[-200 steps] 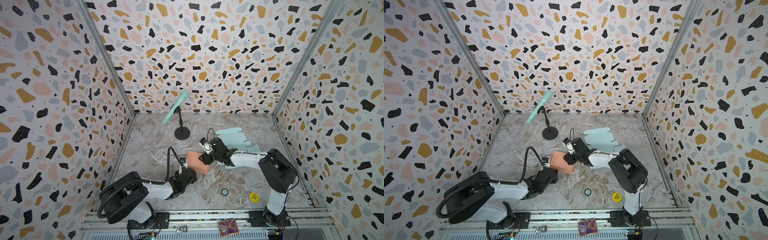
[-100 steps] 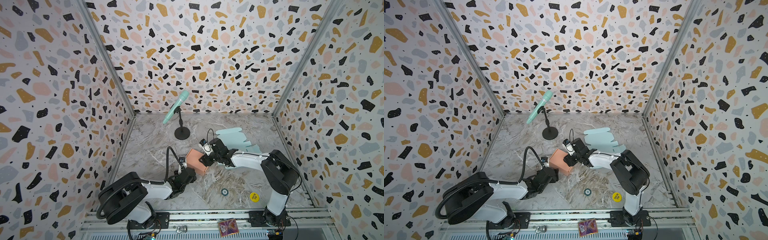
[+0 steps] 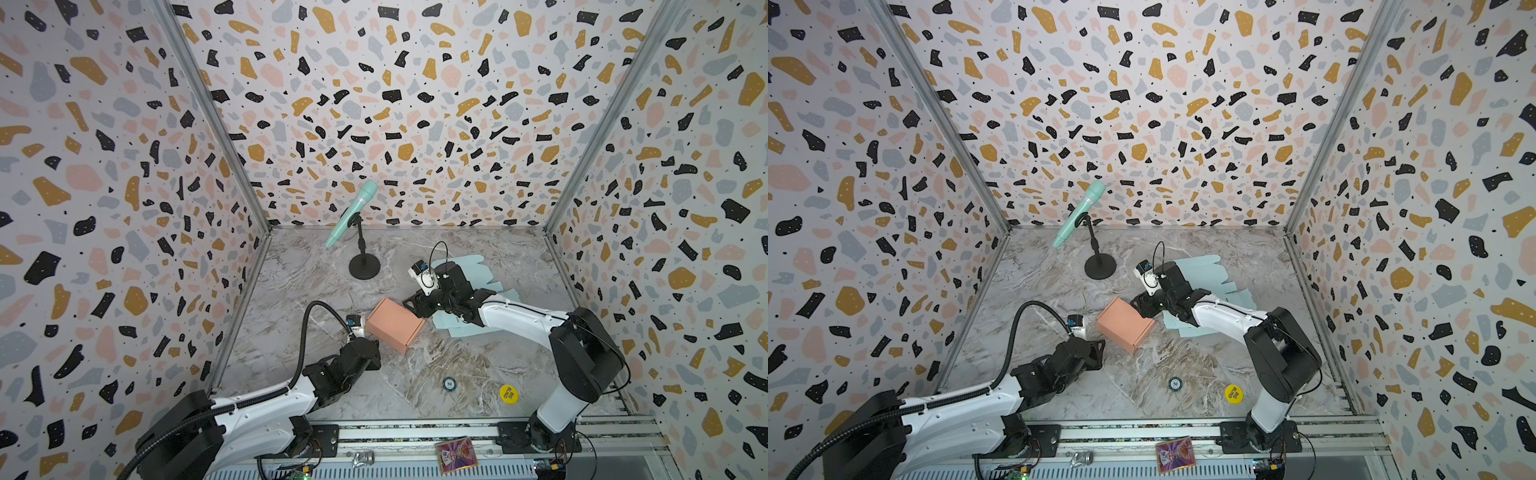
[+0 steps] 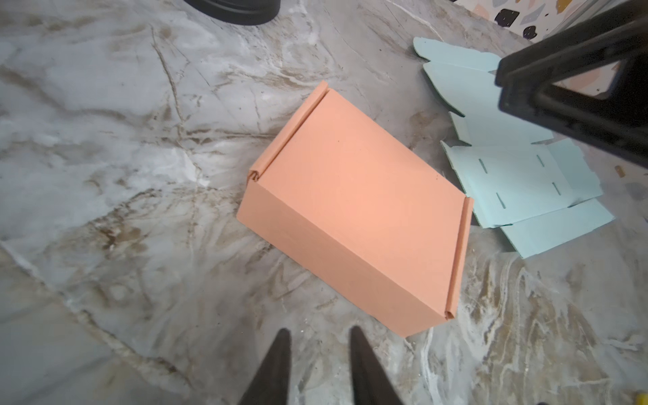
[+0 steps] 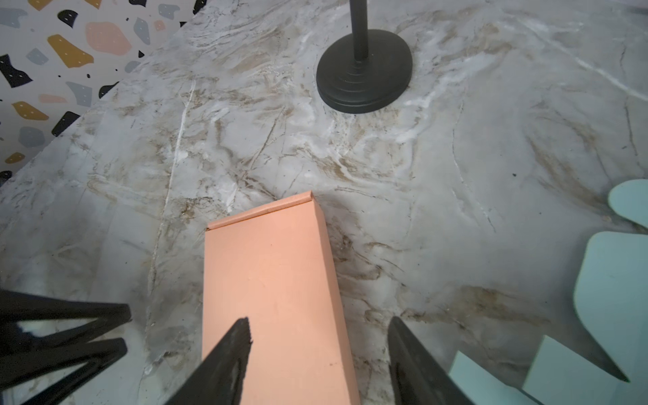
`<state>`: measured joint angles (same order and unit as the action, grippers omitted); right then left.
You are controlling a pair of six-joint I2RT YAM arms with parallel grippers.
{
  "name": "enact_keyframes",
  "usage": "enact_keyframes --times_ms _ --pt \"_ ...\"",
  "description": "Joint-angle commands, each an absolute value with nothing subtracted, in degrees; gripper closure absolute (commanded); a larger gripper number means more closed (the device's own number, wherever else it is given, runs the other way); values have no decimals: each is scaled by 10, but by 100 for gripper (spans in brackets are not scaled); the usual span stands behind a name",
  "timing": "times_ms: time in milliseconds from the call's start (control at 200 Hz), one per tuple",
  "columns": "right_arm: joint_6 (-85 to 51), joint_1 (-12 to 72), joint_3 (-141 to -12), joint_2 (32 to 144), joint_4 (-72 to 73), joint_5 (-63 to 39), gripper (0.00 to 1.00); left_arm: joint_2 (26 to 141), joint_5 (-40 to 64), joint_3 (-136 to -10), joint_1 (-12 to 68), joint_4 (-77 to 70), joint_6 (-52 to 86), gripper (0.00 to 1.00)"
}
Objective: Assemble paper box
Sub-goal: Fold and tuck the lid into the gap.
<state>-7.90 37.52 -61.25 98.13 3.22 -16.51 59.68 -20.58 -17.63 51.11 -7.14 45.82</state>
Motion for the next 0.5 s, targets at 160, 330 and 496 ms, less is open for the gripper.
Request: enact_keyframes --times_ms 160,330,496 --pt "-47 346 -680 1056 2 -197 68 654 -164 -164 509 -178 455 98" --pt "-47 346 -694 1088 7 -202 71 696 -166 -159 509 -248 454 98" --pt "-40 348 -718 1127 -3 -208 73 751 -167 -173 506 -271 453 98"
